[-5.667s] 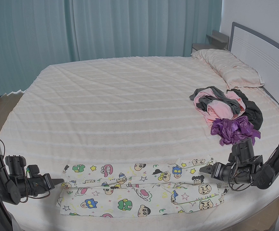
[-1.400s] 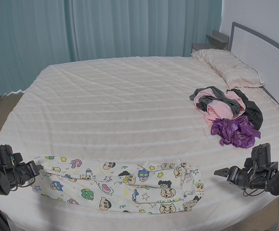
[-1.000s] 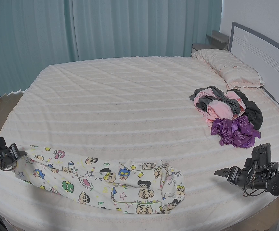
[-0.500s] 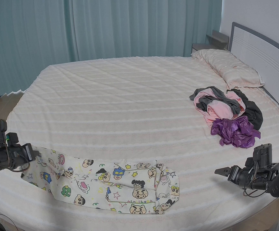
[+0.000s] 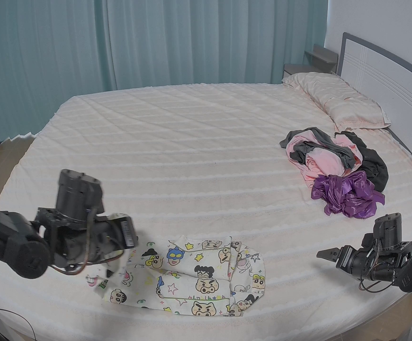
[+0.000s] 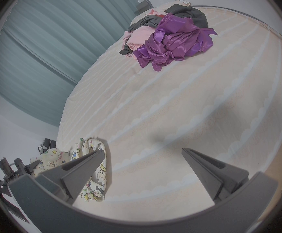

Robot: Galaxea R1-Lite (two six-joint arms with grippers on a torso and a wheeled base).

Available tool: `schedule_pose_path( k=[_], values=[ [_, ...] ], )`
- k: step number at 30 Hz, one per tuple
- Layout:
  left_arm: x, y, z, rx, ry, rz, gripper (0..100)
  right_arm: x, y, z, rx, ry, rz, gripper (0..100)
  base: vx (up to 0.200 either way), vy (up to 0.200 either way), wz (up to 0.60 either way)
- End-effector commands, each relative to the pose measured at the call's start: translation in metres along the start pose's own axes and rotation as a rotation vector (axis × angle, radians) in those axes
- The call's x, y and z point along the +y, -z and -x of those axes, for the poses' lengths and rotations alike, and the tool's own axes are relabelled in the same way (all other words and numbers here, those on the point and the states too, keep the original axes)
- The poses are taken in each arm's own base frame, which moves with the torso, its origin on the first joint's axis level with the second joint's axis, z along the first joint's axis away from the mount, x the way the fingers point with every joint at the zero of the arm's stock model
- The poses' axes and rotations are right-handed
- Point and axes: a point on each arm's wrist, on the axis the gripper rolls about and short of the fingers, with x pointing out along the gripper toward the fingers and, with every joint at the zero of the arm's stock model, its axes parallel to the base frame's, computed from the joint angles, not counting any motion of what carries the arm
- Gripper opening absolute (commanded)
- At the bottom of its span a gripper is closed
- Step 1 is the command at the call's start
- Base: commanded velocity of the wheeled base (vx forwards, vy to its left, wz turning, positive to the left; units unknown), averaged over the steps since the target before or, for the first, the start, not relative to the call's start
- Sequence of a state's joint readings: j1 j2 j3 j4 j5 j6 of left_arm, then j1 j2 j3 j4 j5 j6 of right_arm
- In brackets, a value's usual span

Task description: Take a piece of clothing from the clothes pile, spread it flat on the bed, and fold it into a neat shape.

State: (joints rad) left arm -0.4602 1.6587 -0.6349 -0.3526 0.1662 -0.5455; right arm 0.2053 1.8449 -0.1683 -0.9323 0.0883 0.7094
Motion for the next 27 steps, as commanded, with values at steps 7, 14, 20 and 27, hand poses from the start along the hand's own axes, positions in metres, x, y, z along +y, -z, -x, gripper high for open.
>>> schedule_pose_path(
  k=[7,14,20,27],
  values=[
    [-0.114,0.038,-0.033,0.108,0.137,-0.093,0,-0.001,0.002,-0.001,0.007,0.004,0.004,100,0.0,0.0,0.0],
    [-0.125,0.037,-0.036,0.139,0.204,-0.086,0,0.0,0.002,0.0,0.008,0.003,0.006,100,0.0,0.0,0.0],
    [-0.137,0.043,-0.037,0.123,0.265,-0.056,0,0.0,0.002,-0.001,0.01,0.003,0.007,100,0.0,0.0,0.0],
    [-0.146,0.045,-0.036,0.098,0.3,-0.043,100,0.0,0.004,0.0,0.014,0.001,0.011,100,0.0,0.0,0.0]
  ],
)
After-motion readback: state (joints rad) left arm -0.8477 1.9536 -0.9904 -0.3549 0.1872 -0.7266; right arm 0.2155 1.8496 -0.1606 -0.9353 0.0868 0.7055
